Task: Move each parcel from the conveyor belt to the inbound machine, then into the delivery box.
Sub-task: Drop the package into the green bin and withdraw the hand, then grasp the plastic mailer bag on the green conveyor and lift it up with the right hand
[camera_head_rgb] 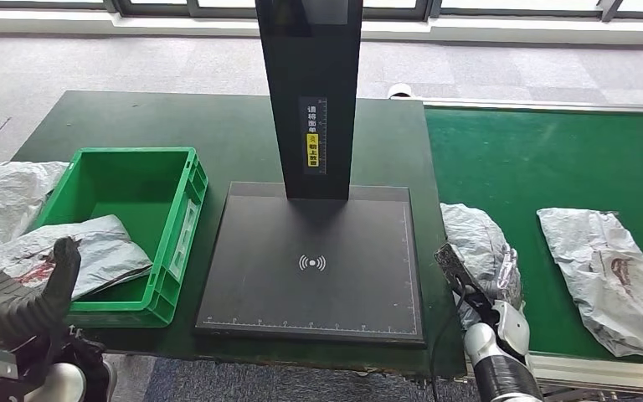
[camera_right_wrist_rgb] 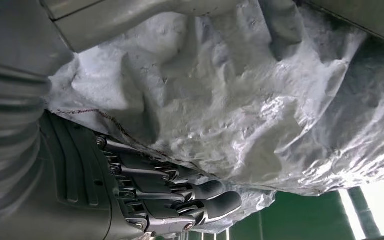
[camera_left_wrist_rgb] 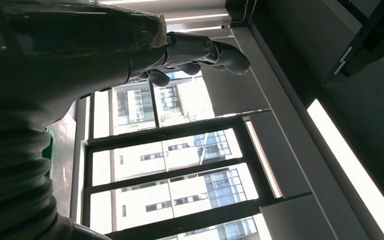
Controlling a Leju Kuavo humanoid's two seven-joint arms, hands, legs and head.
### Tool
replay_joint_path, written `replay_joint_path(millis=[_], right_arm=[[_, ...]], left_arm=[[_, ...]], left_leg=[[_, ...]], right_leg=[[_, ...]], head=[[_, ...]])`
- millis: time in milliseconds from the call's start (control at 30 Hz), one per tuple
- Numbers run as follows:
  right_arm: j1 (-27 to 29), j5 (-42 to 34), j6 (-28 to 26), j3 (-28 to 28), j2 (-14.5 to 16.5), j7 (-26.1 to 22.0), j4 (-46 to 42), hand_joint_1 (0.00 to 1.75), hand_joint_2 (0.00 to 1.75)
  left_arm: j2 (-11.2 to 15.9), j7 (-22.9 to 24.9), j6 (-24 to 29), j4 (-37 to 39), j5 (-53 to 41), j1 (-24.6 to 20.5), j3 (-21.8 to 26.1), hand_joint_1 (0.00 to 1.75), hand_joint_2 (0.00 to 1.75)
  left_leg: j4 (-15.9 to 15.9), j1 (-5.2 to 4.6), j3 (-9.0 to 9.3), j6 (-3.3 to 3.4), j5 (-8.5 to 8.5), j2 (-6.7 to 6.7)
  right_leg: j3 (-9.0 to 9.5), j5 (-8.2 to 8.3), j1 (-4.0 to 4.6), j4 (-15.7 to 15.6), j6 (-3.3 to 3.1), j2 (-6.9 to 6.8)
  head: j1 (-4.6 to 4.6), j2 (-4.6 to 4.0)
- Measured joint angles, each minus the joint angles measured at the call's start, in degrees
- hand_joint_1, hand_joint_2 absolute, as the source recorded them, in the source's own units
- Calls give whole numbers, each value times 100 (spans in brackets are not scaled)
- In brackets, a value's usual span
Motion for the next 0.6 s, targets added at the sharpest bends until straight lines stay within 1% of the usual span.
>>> replay_joint_path(millis=[333,367,467,500,600], right_arm=[[-124,40,10,0,-56,49,312,0,175],[-128,40,10,0,-57,49,323,39,175],[-132,44,15,0,-64,52,358,170,175],[-133,48,32,0,-67,70,372,175,175],[-140,68,144,0,-90,196,424,175,175]], left_arm=[[7,1,2,-60,-22,51,-52,0,175],[9,1,2,-62,-22,53,-58,0,175],[15,1,2,-66,-22,58,-73,0,175],[16,1,3,-68,-23,60,-75,0,175],[16,1,17,-86,-41,91,-76,0,175]], left_leg=[[0,0,2,1,-1,0],[0,0,2,1,-1,0],[0,0,3,1,0,0],[0,0,3,1,0,0],[0,0,3,1,0,0]], right_leg=[[1,-1,1,0,1,1],[2,-1,1,0,1,1],[3,0,0,0,1,1],[3,0,0,0,1,1],[3,0,0,0,1,0]], head=[[0,0],[0,0],[0,-1],[0,0],[0,1]])
